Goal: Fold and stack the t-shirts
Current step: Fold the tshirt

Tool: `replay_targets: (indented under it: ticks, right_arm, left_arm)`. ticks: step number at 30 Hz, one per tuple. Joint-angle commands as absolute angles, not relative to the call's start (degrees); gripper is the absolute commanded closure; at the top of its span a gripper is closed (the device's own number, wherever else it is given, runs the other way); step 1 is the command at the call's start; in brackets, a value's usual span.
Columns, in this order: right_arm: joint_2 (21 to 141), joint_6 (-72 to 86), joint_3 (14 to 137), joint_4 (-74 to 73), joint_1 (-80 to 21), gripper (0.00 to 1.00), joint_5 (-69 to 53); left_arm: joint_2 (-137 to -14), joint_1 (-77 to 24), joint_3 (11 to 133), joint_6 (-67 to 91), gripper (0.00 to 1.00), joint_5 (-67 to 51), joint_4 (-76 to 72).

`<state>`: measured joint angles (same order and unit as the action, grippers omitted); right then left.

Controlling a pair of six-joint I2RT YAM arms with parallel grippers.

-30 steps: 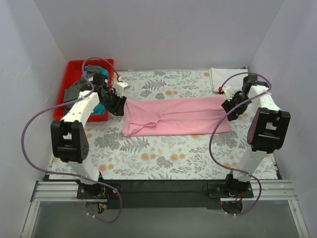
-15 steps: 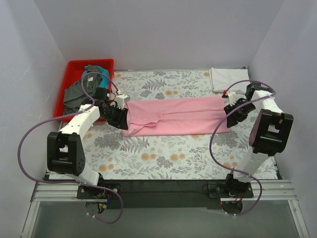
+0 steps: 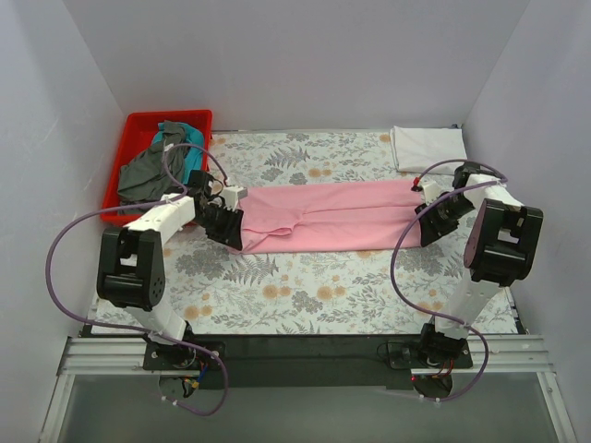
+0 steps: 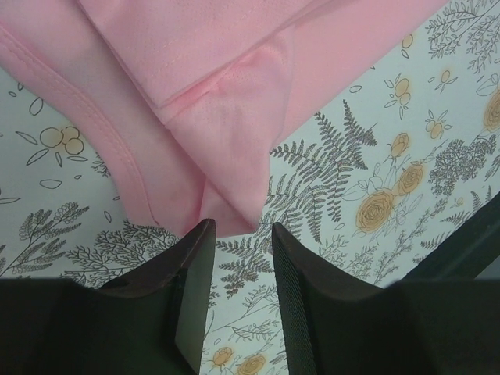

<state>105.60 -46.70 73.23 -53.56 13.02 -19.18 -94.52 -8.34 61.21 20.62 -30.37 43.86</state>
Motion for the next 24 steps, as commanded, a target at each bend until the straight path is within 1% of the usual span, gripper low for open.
replay_targets:
  ticks: [1,4,7,8,9,11,12,15,20,24]
  right_arm:
    - [106.61,-46.32,72.69,-51.86,13.01,0.49,-18.2]
    - [107.14,-46.32,72.25,-51.24,13.01,0.49,-17.49]
    - [107.4,-46.23,72.16,-50.8,12.92,0.49,-17.14]
    - [107.75,-46.14,72.25,-50.8,12.92,0.49,-16.79]
    - [107.75,-46.23,72.25,-50.71,13.01,0.49,-16.7]
    - [108.19,-46.23,72.33,-50.54,13.01,0.49,-16.0]
    - [108.37,-46.23,72.33,-50.28,13.01,0.49,-15.74]
    - [108.81,-46.32,72.33,-49.84,12.92,0.49,-14.59]
    - [109.16,-46.58,71.72,-48.61,12.92,0.49,-12.4]
    - [108.98,-46.76,70.93,-47.73,13.01,0.49,-11.25]
  left_arm:
    - [-94.74,-9.67,60.73,20.48,0.66,-30.06,42.19]
    - [-95.18,-10.11,60.47,20.39,0.66,-29.88,41.49]
    - [-95.8,-10.11,60.73,20.21,0.69,-29.36,41.22]
    - [-96.06,-10.11,60.65,20.13,0.72,-29.18,41.13]
    - [-96.15,-10.11,60.73,19.87,0.78,-29.09,41.13]
    - [-96.33,-10.02,61.26,19.51,0.86,-28.39,41.57]
    - [-96.42,-10.11,61.69,18.82,0.93,-27.95,42.44]
    - [-97.12,-9.85,64.41,18.46,1.0,-25.58,44.9]
    - [-100.98,-9.41,70.74,17.75,1.0,-21.55,51.76]
    - [-103.88,-8.88,73.38,18.37,1.0,-18.82,52.82]
